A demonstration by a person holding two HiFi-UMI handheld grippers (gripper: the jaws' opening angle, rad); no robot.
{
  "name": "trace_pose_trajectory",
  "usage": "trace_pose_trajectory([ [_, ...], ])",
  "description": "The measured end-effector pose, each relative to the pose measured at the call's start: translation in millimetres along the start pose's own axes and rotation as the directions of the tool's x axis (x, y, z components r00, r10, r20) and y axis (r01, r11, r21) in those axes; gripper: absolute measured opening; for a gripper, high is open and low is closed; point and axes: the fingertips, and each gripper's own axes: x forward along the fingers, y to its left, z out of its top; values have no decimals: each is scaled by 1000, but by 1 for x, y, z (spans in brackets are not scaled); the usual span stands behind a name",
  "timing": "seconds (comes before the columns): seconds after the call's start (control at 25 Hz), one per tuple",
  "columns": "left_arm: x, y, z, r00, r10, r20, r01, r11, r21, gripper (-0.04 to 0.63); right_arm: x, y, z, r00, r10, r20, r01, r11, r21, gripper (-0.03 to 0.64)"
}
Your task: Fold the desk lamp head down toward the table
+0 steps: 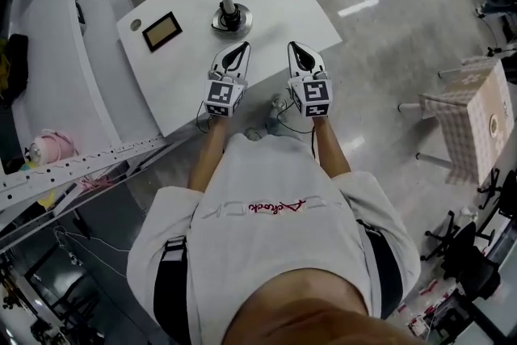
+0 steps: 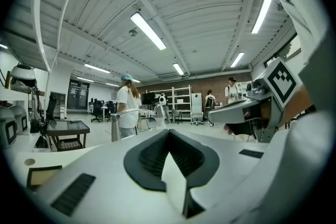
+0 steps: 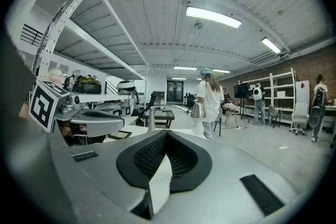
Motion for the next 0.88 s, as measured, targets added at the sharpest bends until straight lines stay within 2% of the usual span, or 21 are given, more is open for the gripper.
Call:
trace_pose_trajectory([
  [0.36,-36,-29,-6,1000,-17,7,17,1000,-7,26,-41,32,-14,1000,-11,0,11,1000,28,23],
  [0.88,-53,-45,-9,999,-34,14,34,999,11,26,-65,31,-14,998,-58,12,58,998,26,25],
])
